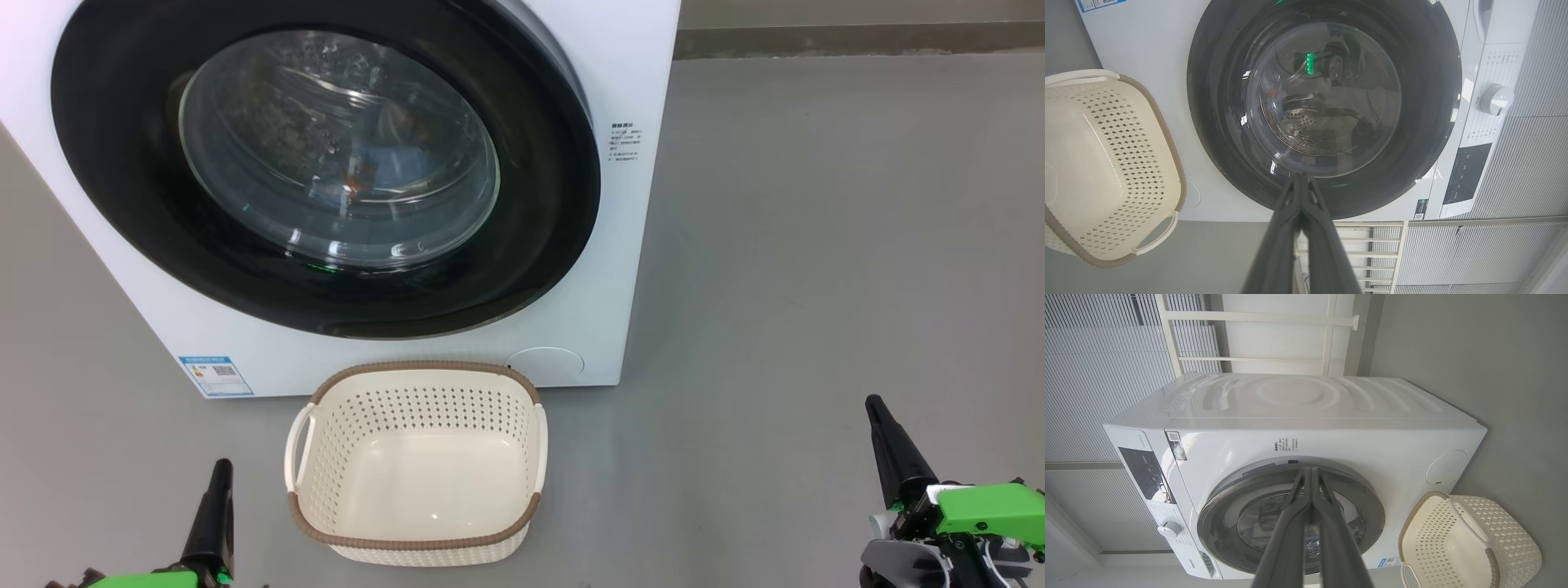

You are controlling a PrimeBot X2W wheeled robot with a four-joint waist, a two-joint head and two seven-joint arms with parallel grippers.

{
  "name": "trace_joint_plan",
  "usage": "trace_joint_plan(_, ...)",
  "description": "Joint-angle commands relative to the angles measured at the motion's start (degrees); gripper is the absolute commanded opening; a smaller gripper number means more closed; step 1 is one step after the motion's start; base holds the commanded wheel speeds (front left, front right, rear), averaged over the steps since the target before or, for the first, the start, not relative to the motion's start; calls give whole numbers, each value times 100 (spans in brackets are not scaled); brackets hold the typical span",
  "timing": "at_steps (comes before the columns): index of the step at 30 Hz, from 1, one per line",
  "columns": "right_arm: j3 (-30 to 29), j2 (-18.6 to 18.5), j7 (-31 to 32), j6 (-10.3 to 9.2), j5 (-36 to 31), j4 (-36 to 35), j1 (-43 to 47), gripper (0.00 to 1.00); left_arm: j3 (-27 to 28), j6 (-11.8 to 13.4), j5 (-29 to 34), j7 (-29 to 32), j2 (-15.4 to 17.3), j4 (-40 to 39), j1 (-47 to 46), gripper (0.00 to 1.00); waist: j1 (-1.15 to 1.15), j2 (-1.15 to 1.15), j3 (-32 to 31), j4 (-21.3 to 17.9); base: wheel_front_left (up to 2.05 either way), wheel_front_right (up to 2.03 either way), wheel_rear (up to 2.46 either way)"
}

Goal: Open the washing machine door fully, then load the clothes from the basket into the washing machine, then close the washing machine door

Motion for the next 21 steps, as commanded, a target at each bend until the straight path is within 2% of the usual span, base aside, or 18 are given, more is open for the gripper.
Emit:
trace_joint_plan(1,103,-47,26,18,24,-168,-249,0,190,-23,-45,37,52,-180,-239,0,0,0,0,0,0,0,0)
trace_joint_plan(21,101,-46,27,18,23,-168,-249,0,189,-23,-45,37,52,-180,-239,0,0,0,0,0,0,0,0)
